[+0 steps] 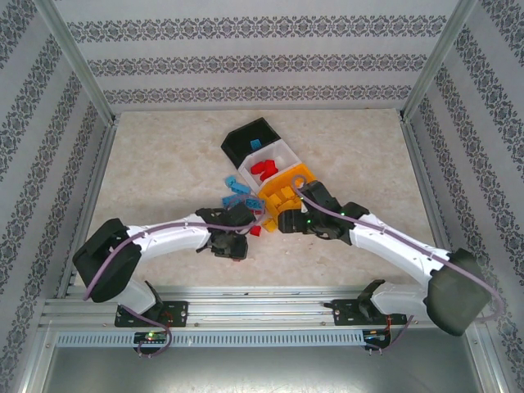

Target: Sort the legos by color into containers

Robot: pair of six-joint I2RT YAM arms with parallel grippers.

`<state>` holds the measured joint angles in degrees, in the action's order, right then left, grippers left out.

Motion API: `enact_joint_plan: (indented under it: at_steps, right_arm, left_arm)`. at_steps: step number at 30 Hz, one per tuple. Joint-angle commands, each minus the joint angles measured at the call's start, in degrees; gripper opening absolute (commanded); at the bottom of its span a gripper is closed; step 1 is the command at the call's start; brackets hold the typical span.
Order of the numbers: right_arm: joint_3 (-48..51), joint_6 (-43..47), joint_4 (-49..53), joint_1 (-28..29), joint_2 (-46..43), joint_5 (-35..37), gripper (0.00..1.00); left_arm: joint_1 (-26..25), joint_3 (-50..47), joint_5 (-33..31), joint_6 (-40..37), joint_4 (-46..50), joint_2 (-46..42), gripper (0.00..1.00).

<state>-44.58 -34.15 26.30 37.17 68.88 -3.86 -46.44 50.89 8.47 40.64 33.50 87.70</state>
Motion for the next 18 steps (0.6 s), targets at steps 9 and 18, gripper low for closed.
enact_joint_plan:
  at_steps: [9, 18]
  right_arm:
    - [2.88, 1.90, -0.37, -4.30, -3.39, -3.43, 0.77]
    - [2.91, 1.24, 2.17, 0.27, -3.84, -1.20, 0.77]
  left_arm:
    - [14.35, 32.27, 4.10, -13.65, 3.26, 12.14, 0.28]
    - [18.28, 62.54, 2.53, -18.41, 8.86, 37.97, 0.31]
